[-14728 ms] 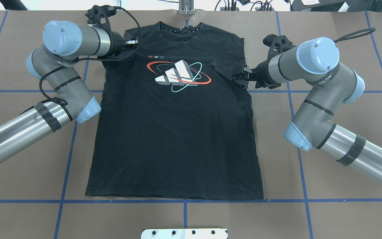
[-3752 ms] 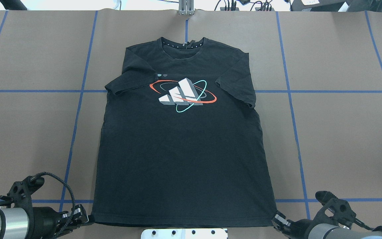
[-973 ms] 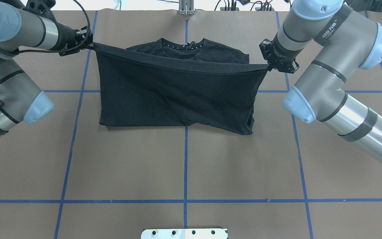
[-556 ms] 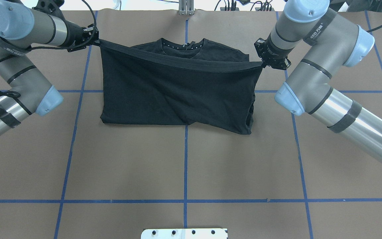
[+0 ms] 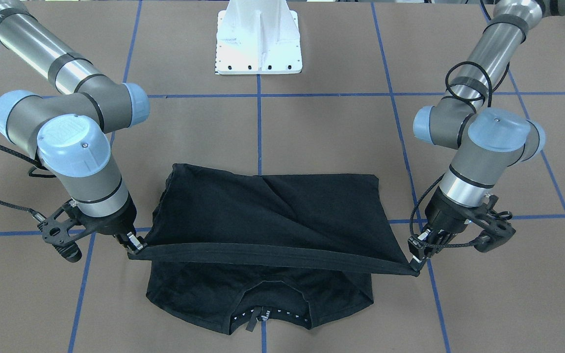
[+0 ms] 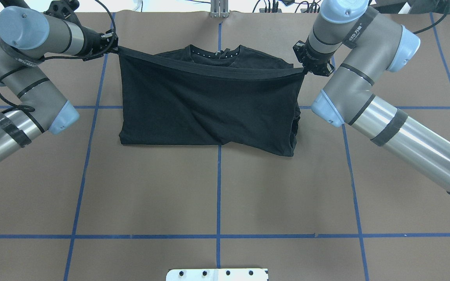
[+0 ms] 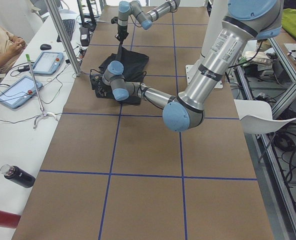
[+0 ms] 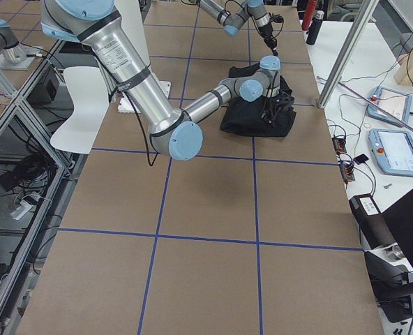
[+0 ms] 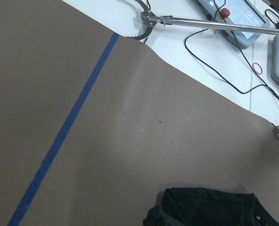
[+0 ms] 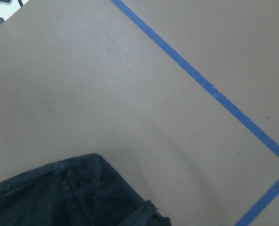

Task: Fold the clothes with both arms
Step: 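Lower the hem onto the collar and open both grippers, then move the right gripper down to the folded shirt's side edge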

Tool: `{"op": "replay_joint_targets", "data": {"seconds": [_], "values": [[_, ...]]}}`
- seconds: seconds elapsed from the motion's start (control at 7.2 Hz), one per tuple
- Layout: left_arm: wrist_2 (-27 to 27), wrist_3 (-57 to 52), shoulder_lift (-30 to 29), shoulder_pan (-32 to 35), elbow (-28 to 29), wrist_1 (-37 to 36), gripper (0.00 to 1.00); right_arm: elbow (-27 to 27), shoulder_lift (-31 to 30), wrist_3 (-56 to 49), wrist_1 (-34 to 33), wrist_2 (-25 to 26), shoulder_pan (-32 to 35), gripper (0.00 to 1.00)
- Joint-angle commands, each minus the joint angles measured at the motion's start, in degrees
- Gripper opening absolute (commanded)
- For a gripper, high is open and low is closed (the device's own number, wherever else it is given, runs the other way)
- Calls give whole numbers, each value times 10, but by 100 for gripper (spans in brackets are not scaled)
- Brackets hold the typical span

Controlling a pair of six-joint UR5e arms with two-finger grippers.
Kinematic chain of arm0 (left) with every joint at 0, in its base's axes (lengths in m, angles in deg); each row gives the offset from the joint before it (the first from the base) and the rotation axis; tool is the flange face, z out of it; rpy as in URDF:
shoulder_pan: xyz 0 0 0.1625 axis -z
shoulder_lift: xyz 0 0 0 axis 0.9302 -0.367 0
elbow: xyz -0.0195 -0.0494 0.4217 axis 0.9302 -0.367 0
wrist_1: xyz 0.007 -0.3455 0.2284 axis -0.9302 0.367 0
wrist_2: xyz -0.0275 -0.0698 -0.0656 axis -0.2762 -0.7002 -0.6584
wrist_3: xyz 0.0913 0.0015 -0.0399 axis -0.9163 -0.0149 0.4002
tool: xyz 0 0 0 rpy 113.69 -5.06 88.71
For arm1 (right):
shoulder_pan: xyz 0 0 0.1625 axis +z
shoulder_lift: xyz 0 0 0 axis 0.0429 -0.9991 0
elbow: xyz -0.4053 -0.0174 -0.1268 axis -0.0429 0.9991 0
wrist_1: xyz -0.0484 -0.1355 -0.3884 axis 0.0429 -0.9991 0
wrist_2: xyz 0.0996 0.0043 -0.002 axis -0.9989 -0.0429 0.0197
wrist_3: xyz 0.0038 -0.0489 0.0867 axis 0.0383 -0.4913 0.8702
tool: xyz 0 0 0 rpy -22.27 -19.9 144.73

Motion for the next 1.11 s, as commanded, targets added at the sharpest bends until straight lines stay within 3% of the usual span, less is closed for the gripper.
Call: {"op": "replay_joint_targets", "data": {"seconds": [0.0, 0.14, 0.28, 0.42, 0.56, 0.69, 0.97], "values": [[21, 1, -9, -5, 27, 17, 0, 32, 9, -1, 25, 11, 0, 0], [26, 1, -14, -6, 41, 27, 13, 47, 21, -1, 25, 18, 0, 24], [26, 0, -14, -7, 43, 28, 24, 64, 39, -1, 25, 19, 0, 65], [26, -2, -14, -7, 42, 29, 35, 73, 53, 1, 25, 19, 0, 77], [25, -2, -14, -6, 37, 31, 36, 68, 55, 6, 30, 18, 1, 78], [22, -2, -14, -3, 23, 40, 36, 14, 33, 18, 36, 17, 0, 81], [19, -2, -7, -1, 4, 36, 36, -180, -119, 97, 50, 50, -67, 84]]}}
